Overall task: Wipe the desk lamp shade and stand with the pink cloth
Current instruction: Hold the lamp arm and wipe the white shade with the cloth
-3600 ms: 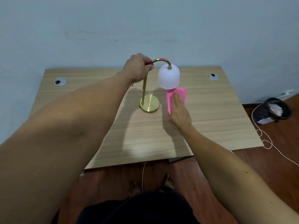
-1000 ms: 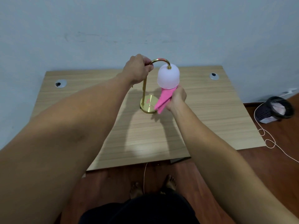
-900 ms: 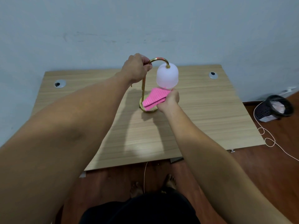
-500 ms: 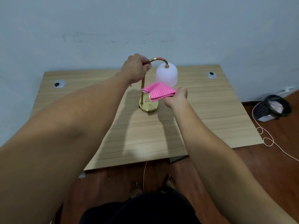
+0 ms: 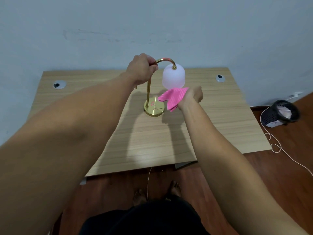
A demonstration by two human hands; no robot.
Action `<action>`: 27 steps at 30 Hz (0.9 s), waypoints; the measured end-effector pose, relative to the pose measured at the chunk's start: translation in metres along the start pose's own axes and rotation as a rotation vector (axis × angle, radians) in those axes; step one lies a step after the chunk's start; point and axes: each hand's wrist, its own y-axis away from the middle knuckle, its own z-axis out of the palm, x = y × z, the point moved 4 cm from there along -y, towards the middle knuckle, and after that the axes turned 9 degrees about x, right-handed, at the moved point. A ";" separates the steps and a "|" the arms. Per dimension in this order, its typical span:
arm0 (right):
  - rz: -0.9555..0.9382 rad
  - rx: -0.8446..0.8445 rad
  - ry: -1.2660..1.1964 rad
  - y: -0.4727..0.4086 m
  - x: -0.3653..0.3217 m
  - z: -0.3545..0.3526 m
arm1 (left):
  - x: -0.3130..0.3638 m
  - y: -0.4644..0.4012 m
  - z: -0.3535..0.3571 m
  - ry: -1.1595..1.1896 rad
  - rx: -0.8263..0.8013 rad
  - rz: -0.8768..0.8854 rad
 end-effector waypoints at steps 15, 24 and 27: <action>-0.647 -0.054 0.061 0.021 0.026 0.001 | -0.002 -0.003 0.002 0.015 0.004 -0.007; -0.426 -0.189 0.286 0.032 0.091 0.002 | -0.004 -0.004 0.003 0.020 -0.007 0.005; 0.024 -0.122 0.070 0.005 0.083 -0.004 | -0.005 -0.004 0.003 0.028 -0.009 -0.005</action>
